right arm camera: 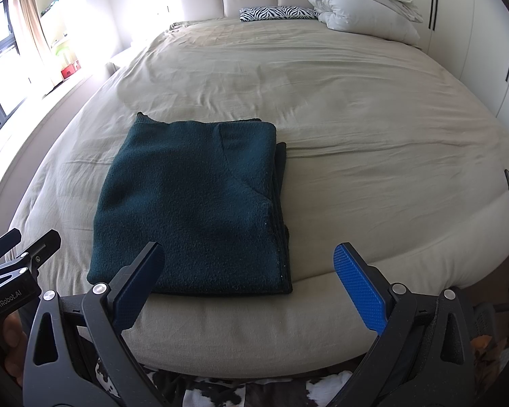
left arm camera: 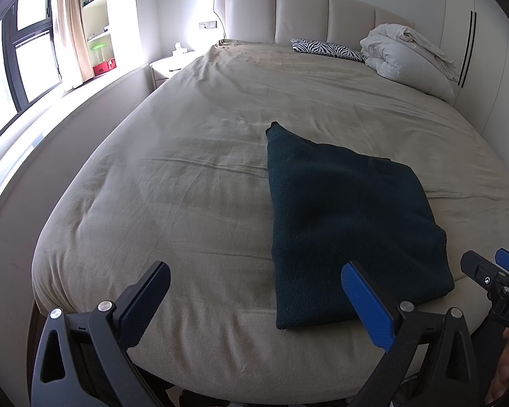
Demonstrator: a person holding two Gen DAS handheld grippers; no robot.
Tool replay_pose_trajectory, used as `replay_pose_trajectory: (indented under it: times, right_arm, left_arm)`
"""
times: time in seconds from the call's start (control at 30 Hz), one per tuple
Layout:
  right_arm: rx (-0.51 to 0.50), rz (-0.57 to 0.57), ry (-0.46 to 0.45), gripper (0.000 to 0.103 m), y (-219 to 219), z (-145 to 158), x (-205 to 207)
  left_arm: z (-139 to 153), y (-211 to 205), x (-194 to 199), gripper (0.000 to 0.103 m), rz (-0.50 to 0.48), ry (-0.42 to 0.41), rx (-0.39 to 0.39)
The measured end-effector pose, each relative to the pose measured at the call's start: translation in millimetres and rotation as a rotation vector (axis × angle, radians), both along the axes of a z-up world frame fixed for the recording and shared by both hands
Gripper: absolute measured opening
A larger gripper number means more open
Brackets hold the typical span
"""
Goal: Fold small clothes
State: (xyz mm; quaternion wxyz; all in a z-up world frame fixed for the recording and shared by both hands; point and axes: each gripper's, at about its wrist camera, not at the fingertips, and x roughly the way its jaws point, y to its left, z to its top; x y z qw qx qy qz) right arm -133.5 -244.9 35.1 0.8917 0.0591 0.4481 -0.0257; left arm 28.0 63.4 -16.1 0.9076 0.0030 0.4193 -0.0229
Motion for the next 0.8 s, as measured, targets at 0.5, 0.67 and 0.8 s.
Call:
replay_pose_trajectory:
  times: [0.5,0.67,0.8]
  right_arm:
    - [0.003,0.002,0.001,0.102,-1.9,-1.5,-0.5]
    - [0.005,0.003,0.004,0.102,-1.3,-2.7,-1.9]
    - [0.007,0.007,0.008,0.102,-3.0,-4.6,-0.3]
  left_arm:
    - [-1.6,0.4,0.7,0.103,-0.005,0.004,0.004]
    - [-2.2,1.1,1.4,0.103,-0.001,0.007,0.007]
    - [-2.2,2.3,4.1,0.103,0.000,0.007,0.009]
